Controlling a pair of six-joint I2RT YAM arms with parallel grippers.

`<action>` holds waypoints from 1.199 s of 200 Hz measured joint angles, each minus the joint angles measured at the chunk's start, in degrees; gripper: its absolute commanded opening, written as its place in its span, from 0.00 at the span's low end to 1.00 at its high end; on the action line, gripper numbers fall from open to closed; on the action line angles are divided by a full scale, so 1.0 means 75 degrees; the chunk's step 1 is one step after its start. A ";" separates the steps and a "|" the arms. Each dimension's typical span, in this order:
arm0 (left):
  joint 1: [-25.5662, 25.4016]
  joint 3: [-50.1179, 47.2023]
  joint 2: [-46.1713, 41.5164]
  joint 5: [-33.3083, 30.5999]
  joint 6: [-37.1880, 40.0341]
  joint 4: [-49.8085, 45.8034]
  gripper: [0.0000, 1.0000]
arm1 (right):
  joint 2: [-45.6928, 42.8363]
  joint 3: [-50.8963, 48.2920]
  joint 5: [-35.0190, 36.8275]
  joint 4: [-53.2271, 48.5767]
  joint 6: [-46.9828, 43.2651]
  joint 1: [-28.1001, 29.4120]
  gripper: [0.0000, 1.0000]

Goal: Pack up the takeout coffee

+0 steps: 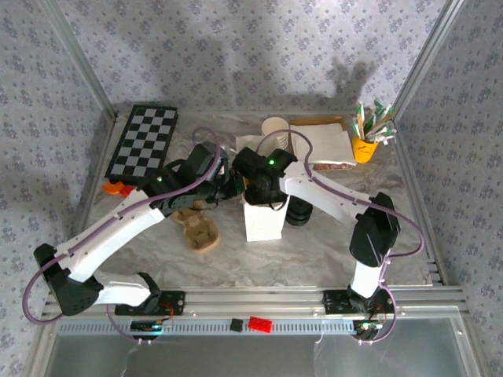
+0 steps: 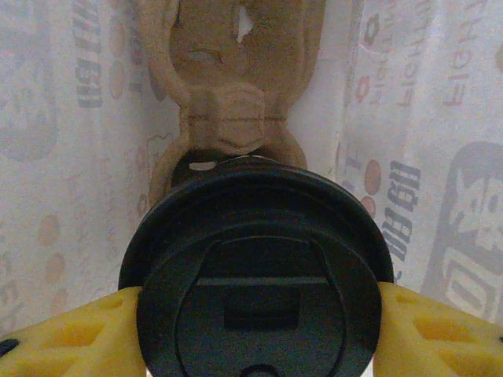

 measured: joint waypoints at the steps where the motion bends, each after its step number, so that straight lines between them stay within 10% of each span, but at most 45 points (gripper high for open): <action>1: 0.0000 0.0000 0.0000 0.0000 0.0000 0.0003 0.11 | -0.0003 -0.0006 0.0000 0.0006 0.0000 0.0000 0.54; 240: 0.0023 -0.0050 -0.0035 0.0178 -0.0029 0.0003 0.17 | -0.0175 -0.0358 0.0087 0.0367 0.0055 -0.0009 0.56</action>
